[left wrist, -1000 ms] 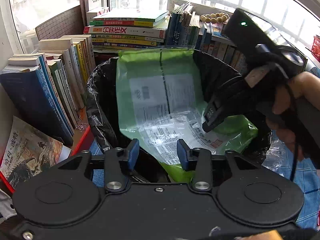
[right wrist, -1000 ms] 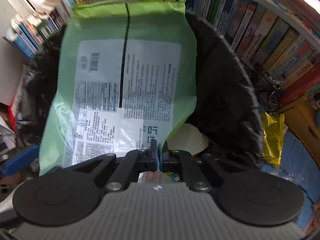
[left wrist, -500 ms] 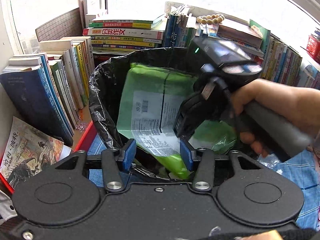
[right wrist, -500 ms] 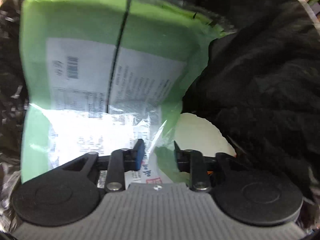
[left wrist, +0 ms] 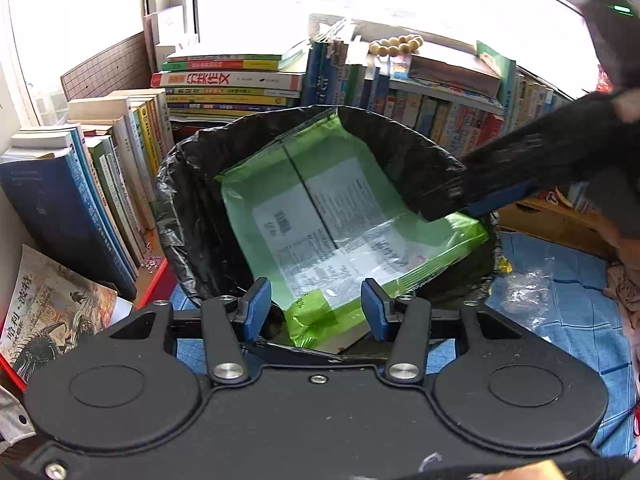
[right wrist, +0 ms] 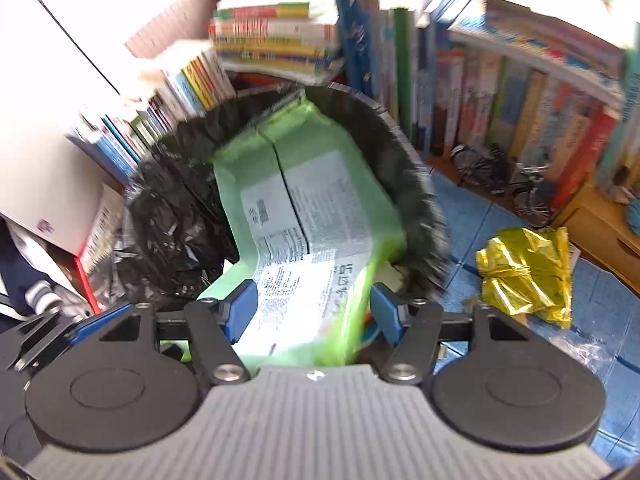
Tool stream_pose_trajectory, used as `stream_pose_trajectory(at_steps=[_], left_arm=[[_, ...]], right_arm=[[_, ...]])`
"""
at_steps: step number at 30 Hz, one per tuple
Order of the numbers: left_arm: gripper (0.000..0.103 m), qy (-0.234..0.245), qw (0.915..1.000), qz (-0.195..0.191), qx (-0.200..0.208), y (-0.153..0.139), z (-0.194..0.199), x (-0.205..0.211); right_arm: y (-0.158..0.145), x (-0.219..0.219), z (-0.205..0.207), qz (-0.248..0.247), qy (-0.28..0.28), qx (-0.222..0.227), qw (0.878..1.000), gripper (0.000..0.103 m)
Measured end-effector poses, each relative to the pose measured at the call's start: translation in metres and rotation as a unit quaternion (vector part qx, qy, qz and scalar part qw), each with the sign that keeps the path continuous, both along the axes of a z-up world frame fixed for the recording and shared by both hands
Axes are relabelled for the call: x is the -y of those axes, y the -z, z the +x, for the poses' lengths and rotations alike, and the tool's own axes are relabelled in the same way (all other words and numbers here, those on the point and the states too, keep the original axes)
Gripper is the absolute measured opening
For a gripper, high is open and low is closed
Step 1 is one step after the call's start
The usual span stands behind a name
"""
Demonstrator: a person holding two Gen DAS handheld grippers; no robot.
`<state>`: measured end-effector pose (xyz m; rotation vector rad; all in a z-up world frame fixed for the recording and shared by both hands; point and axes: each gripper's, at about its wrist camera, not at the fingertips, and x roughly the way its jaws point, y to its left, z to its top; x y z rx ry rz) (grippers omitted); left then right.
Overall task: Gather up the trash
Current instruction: 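Lower the green bag into the bin and open the right gripper, then lower the right gripper to the bread crust and grasp it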
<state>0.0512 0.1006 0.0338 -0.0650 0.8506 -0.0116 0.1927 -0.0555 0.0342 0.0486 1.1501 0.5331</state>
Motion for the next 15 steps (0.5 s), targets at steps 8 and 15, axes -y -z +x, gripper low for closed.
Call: stream_pose_trajectory(at_steps=[8,15], left_arm=[[0.049,0.016,0.9999,0.002,0.004,-0.003,-0.007,0.02],[0.05,0.017,0.9998,0.005,-0.002,0.001,-0.01,0.028]], right_arm=[[-0.009,0.067,-0.044,0.06,0.059,0.074,0.994,0.083],[0.008,0.12,-0.077,0.076,0.125,0.109,0.983,0.089]])
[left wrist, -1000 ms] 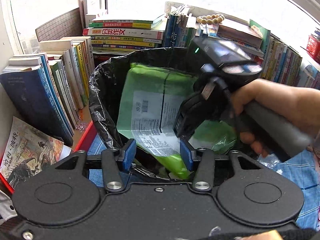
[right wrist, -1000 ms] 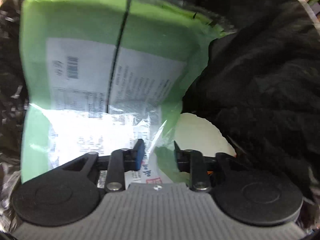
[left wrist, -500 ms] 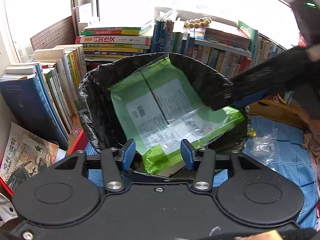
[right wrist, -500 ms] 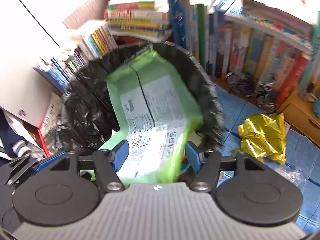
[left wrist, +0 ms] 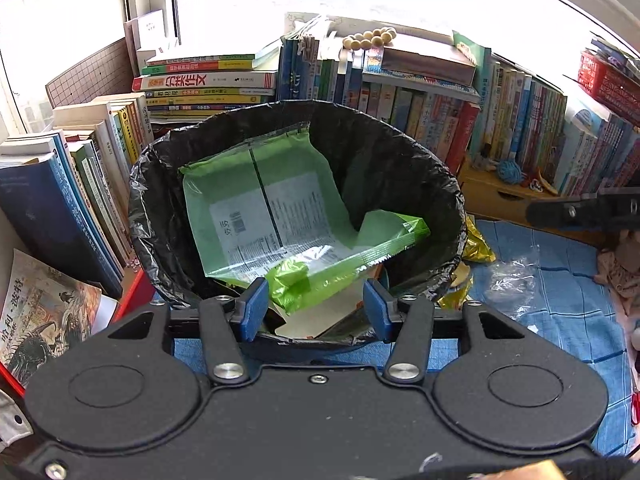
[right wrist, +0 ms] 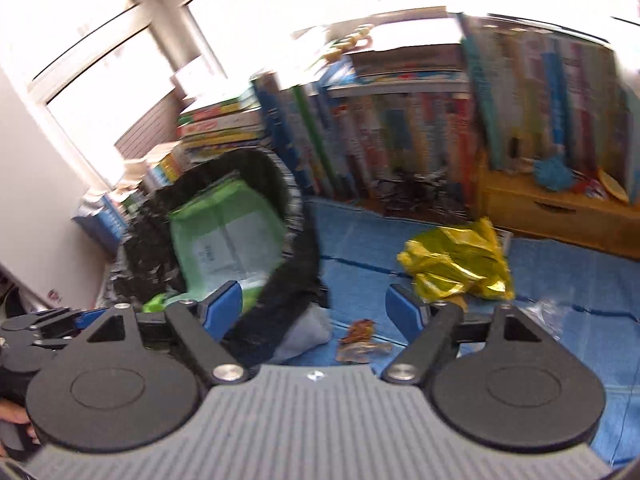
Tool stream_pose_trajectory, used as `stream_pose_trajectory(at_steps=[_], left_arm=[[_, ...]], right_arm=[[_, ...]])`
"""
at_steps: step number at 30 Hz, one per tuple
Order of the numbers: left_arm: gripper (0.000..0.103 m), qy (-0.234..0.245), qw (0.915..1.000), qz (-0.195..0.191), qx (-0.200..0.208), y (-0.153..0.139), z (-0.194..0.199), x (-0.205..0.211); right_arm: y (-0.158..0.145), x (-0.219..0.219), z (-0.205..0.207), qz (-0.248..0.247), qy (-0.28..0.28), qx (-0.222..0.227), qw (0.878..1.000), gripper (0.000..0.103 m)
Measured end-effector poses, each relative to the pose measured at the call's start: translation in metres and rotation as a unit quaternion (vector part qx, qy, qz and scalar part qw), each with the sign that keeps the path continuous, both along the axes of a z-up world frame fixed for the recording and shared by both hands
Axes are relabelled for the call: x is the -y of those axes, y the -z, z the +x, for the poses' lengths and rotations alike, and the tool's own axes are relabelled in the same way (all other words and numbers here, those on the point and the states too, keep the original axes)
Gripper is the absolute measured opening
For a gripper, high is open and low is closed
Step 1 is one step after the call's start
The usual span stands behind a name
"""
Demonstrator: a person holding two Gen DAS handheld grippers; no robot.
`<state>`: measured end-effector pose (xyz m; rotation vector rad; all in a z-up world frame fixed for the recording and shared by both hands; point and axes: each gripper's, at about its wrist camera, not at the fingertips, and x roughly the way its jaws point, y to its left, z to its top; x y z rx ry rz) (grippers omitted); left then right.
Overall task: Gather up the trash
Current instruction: 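Lower the right gripper to the bread crust and grasp it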
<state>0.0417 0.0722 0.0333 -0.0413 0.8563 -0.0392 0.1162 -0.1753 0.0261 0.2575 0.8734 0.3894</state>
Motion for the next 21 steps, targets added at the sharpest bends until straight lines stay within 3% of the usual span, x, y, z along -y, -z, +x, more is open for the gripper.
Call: stream_pose_trajectory(at_steps=[11,21], left_arm=[[0.054,0.0,0.9999,0.005,-0.011,0.01,-0.004,0.006],[0.058,-0.006,1.0,0.001,-0.006,0.004,-0.009,0.008]], right_arm=[[0.094,0.045,-0.015,-0.069,0.105,-0.041,0.991,0.09],[0.168,0.025,-0.033,-0.119,0.068,-0.077,0.988,0.09]])
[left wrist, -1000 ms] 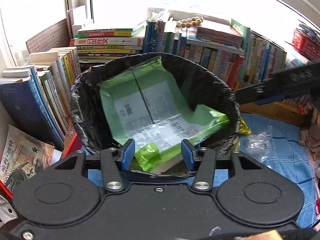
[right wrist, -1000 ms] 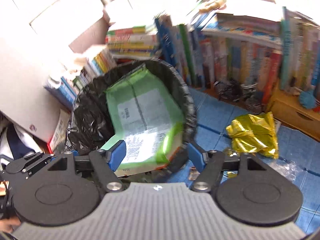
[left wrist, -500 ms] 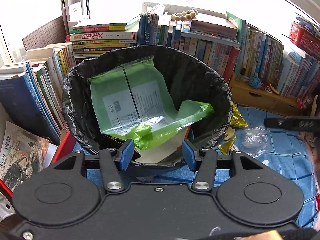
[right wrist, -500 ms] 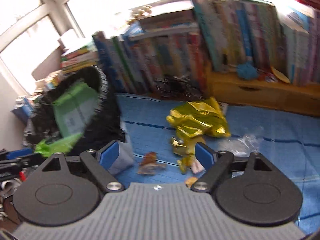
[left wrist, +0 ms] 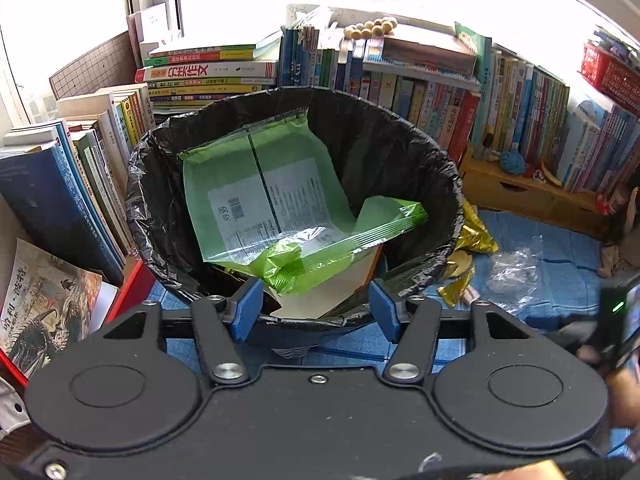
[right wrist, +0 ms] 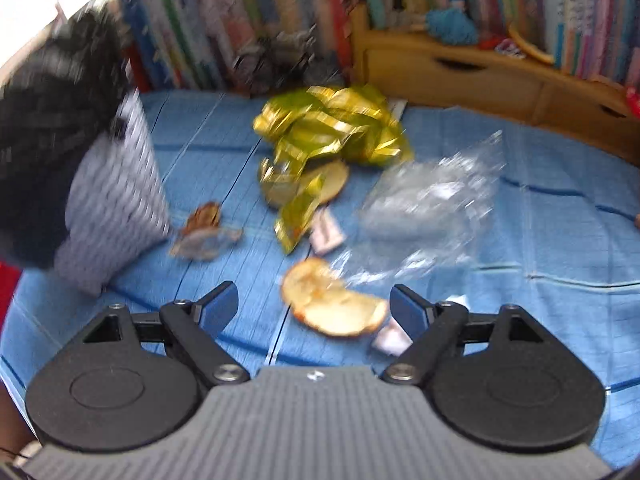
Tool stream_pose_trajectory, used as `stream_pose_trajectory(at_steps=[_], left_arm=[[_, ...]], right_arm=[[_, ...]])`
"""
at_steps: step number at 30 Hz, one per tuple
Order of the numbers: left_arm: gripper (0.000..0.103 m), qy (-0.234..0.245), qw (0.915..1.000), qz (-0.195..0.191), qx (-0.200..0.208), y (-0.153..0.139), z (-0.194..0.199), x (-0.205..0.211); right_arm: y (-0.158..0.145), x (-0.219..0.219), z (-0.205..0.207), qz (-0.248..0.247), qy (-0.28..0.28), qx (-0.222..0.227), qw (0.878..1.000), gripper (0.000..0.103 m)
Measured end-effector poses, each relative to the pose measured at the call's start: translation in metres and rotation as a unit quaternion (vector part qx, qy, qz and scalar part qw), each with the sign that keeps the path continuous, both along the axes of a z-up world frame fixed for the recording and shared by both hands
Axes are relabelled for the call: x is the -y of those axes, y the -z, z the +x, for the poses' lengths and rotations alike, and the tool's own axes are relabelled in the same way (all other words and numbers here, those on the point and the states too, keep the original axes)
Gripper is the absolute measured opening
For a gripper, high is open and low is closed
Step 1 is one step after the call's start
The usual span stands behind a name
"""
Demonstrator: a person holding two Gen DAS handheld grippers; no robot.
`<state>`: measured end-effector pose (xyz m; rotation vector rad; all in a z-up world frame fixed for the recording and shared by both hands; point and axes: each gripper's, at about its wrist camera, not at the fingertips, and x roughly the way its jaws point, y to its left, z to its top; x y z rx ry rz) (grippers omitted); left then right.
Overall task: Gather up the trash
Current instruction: 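Lower the right gripper to the bread crust and grasp it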
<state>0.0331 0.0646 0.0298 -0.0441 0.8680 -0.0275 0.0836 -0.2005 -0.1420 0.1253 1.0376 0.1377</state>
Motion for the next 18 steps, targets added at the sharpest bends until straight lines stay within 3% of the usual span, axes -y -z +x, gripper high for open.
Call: stream_pose_trajectory(at_steps=[4,9,14,16,18], left_arm=[[0.06,0.002,1.0,-0.004,0.0,-0.003,-0.002,0.0],[0.06,-0.001,1.0,0.004,-0.003,-0.002,-0.002,0.002],[0.061,-0.006,0.9999,0.013,-0.006,0.0,0.001,0.005],[0.061,-0.006,0.9999,0.014,-0.007,0.001,0.002,0.006],[0.061,-0.007,0.9999,0.012,-0.008,0.002,0.003,0.006]], right_arm=[[0.017,-0.022,-0.001,-0.035,-0.034,0.003,0.999,0.09],[0.036,-0.025,0.015,-0.034,-0.025,-0.004,0.999,0.091],[0.061,-0.029,0.029,-0.063,-0.031,-0.027,0.997,0.094],[0.062,-0.027,0.027,-0.058,-0.028,-0.023,0.998,0.084],[0.058,-0.026,0.022,-0.052,-0.029,-0.019,0.998,0.046]])
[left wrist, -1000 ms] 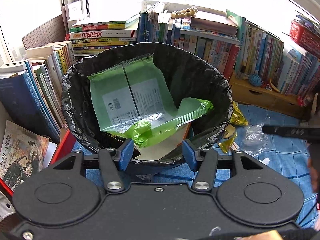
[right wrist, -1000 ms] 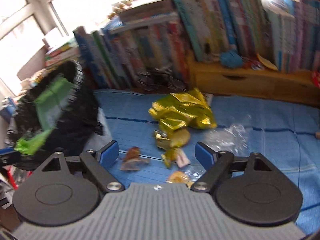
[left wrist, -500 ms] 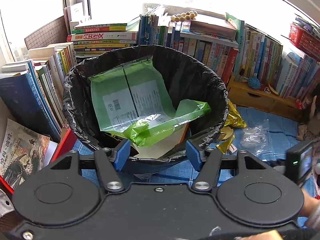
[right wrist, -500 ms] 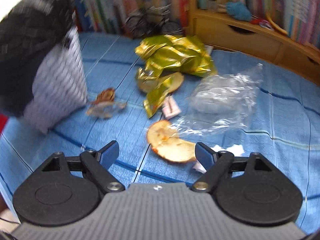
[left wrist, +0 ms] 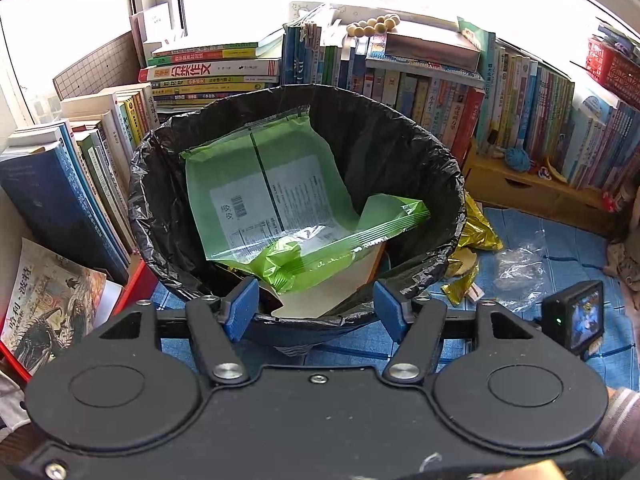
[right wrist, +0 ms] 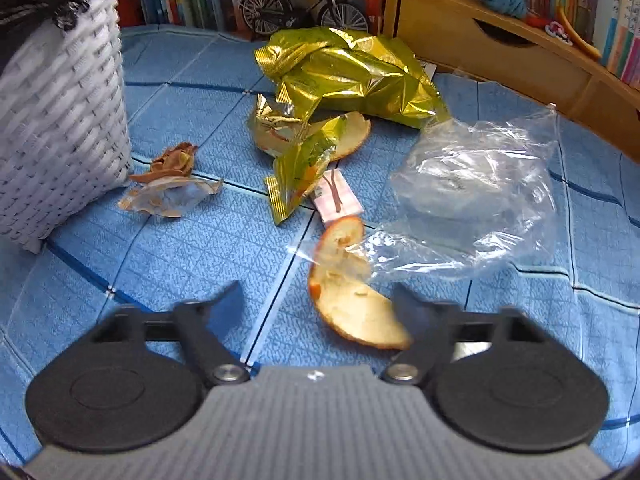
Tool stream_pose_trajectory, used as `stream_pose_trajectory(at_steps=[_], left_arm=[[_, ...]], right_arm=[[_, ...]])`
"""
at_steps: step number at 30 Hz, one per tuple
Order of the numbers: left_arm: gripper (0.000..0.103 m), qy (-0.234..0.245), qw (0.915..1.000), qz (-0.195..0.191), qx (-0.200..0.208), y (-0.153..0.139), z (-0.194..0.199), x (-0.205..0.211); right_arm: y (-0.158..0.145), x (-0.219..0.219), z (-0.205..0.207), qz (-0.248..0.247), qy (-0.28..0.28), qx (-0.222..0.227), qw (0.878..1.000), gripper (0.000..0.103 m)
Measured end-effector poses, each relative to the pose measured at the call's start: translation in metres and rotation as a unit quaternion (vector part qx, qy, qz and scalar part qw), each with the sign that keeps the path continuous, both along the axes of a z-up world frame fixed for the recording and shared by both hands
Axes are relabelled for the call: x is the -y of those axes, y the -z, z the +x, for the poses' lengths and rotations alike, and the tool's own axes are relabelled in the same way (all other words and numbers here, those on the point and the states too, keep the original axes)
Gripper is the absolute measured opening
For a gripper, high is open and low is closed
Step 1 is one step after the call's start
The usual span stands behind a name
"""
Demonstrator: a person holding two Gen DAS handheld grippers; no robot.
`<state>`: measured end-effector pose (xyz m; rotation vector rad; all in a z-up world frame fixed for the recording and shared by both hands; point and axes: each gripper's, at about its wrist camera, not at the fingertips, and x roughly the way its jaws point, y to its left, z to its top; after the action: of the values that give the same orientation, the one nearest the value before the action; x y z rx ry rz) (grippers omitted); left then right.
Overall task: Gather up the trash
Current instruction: 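Lower the right gripper to the bread crust and grasp it, then carry the bread crust with the right gripper and release it into the bin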
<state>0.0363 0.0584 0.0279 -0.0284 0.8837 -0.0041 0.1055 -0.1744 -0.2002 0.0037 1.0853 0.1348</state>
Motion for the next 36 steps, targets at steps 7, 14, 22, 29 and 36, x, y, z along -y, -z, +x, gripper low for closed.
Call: stream_pose_trajectory(at_steps=[7,14,22,29,36], left_arm=[[0.061,-0.002,0.9999,-0.016,0.0,0.003,0.003,-0.001],[0.06,-0.007,0.9998,-0.018,-0.001,0.005,0.005,-0.003],[0.06,-0.008,0.9997,-0.022,-0.005,0.006,0.006,-0.004],[0.059,-0.009,0.9997,-0.021,-0.012,0.006,0.01,-0.006],[0.059,-0.013,0.9995,-0.023,-0.018,0.009,0.014,-0.007]], right_arm=[[-0.024,0.008,-0.022,0.024,-0.007,0.017,1.0,0.008],[-0.071,0.01,-0.033,0.089,-0.012,0.056,0.994,0.006],[-0.156,0.014,-0.024,0.181,-0.008,0.142,0.973,0.006],[-0.235,-0.003,-0.009,0.249,-0.069,0.208,0.944,0.006],[-0.238,-0.059,0.02,0.252,-0.136,0.19,0.939,0.006]])
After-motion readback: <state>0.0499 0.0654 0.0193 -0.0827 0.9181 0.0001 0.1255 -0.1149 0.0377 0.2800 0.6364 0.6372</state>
